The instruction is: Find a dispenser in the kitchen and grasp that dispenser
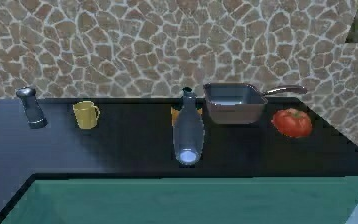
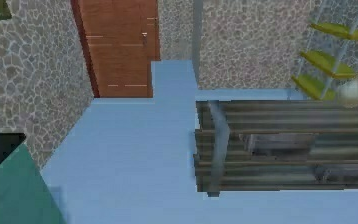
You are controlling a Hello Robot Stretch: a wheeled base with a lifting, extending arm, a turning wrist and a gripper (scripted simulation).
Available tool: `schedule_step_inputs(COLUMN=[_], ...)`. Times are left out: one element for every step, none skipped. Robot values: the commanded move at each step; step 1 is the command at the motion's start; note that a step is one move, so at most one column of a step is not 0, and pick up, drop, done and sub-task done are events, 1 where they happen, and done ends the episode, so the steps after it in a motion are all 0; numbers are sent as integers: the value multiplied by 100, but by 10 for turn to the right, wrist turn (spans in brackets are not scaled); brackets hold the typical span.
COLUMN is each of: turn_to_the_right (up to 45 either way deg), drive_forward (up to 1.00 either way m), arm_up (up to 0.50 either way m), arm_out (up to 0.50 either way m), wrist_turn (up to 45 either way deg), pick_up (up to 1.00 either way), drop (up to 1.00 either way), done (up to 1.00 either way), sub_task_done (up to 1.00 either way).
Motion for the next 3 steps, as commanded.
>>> schedule_step_inputs(turn_to_the_right=[-450, -360, 0], drive_forward=[0, 0, 0], arm_up=[0, 0, 50], arm_out=[0, 0, 0], wrist_turn=[0, 0, 0], pick_up=[0, 0, 0], drop=[0, 0, 0], done=[0, 0, 0], sub_task_done=[0, 0, 0])
